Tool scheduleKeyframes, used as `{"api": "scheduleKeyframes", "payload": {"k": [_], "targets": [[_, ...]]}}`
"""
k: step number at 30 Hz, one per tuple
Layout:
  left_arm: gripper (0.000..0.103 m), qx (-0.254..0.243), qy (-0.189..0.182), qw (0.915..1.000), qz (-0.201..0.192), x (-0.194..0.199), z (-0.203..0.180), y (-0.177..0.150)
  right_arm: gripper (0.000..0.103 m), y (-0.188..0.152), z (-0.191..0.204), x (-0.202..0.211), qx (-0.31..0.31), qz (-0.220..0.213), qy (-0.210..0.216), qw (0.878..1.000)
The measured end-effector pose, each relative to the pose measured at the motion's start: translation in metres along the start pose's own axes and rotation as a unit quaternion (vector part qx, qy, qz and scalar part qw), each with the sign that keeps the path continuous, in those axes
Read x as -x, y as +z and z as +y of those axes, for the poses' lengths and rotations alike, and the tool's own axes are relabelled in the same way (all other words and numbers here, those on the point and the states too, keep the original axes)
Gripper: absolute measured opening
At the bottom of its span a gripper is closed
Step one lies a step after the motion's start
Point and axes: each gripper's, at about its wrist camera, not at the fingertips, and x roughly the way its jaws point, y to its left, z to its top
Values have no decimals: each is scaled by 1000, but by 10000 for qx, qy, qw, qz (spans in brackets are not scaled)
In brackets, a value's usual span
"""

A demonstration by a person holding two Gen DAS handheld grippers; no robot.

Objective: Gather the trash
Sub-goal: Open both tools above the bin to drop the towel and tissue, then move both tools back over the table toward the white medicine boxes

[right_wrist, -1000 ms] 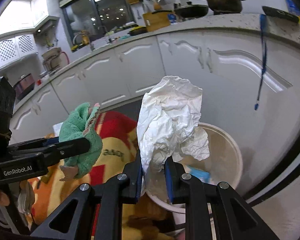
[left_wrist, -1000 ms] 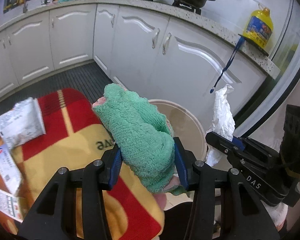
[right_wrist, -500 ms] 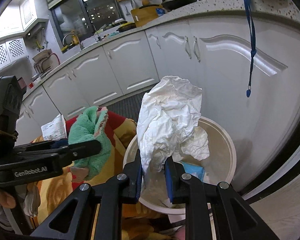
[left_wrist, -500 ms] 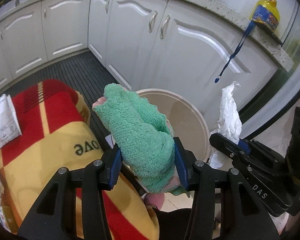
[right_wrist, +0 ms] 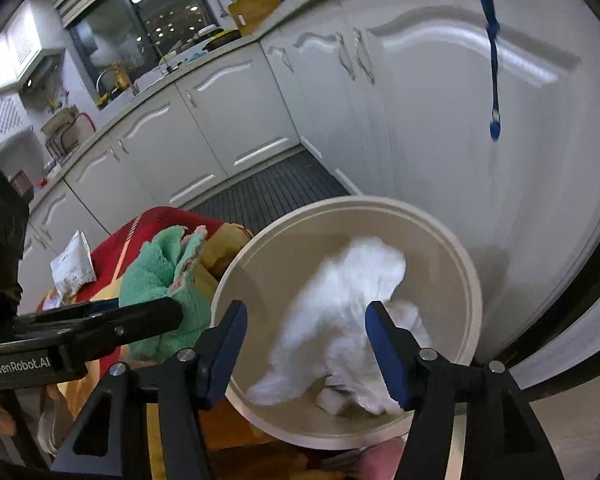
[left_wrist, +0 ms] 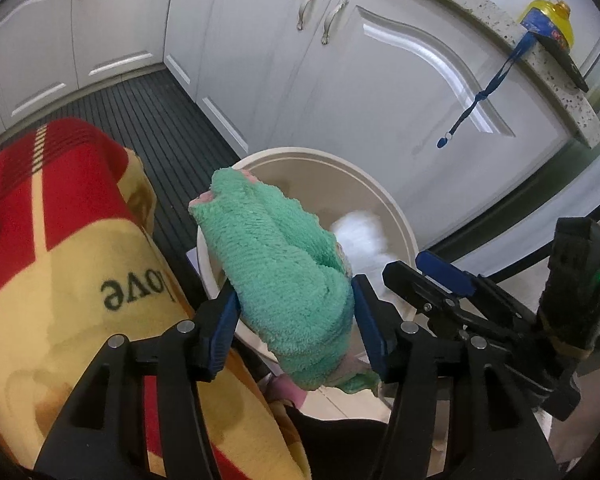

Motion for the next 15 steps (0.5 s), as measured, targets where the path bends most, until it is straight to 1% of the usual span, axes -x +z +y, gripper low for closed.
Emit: {"api": "scheduleKeyframes", "payload": {"k": [7, 15], "targets": [[59, 83, -101, 9999, -87, 8, 6, -2, 59, -7, -1, 6, -161, 6, 19, 9999], [59, 71, -93, 9998, -156, 19, 8, -4, 59, -6, 4, 17, -68, -38, -70, 9999]]}}
